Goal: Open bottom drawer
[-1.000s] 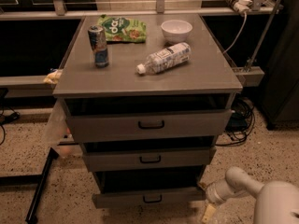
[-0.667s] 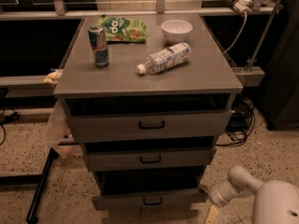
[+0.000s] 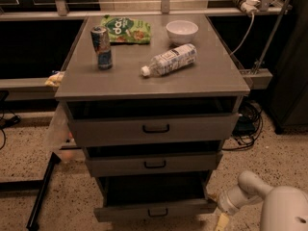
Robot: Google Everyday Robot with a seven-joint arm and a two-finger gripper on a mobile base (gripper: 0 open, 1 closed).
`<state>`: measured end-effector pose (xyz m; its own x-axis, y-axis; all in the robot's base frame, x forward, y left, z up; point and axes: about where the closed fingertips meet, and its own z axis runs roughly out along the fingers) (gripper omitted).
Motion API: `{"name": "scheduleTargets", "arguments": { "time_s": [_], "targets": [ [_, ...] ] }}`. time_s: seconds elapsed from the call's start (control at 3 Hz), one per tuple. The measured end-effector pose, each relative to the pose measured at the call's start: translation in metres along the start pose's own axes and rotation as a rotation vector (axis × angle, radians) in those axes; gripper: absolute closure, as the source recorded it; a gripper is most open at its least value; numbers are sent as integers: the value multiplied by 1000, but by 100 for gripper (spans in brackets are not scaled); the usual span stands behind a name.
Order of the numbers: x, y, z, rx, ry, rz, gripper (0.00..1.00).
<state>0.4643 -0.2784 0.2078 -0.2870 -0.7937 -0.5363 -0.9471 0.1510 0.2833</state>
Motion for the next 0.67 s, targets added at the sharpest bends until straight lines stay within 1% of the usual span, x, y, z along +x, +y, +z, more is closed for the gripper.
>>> {"name": "scheduleTargets", "arguments": {
  "time_s": [0.33, 0.67],
  "targets": [
    [9, 28, -8, -92, -18, 48, 0],
    [9, 28, -8, -92, -18, 48, 0]
  ]
}}
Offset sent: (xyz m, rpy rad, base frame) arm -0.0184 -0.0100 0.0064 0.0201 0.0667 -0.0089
